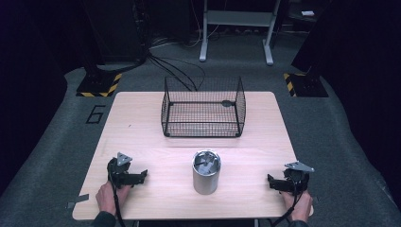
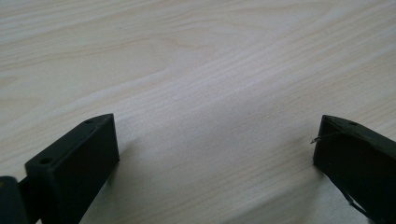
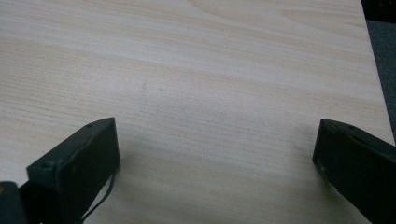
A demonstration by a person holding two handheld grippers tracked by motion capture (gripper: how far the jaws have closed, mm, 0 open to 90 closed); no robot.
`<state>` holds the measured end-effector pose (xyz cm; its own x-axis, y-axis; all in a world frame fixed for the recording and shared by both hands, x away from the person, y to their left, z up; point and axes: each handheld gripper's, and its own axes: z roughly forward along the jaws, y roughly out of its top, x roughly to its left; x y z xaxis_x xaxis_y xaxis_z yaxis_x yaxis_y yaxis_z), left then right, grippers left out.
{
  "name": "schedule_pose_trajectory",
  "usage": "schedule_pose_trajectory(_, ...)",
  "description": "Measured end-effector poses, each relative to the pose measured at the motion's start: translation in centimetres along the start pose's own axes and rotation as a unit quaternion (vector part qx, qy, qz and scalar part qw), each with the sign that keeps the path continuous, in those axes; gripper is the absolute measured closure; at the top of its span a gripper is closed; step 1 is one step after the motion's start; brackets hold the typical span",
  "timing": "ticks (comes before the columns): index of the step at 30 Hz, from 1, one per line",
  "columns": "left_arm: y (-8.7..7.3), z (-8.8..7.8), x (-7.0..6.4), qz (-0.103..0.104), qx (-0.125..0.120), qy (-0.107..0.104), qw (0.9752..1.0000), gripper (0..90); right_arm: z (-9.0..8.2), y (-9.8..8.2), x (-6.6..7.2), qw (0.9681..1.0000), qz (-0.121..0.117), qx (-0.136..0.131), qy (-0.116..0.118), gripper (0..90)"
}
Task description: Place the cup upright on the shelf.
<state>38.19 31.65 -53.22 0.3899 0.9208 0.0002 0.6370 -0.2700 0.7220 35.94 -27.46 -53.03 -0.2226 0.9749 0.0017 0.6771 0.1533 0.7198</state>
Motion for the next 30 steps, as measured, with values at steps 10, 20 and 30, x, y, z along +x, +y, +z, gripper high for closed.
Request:
schedule_pose_trajectory(10,0.4,0.3,0.6,0.030,0.003,-0.022,0.9993,0.0,-0.4,0.2,0.2,0.9999,0.005,-0.007,0.011,0.0)
schedule_pose_trajectory(20,0.6,0.6,0.9,0.041,-0.003,-0.037,0.9985,0.0,-2.8,2.2,2.6,0.9983,-0.024,-0.028,0.045,0.0)
schedule_pose_trajectory(30,0.6,0.6,0.9,0.040,0.000,-0.037,0.9985,0.0,-4.7,3.7,5.4,0.9940,-0.055,-0.046,0.083,0.0)
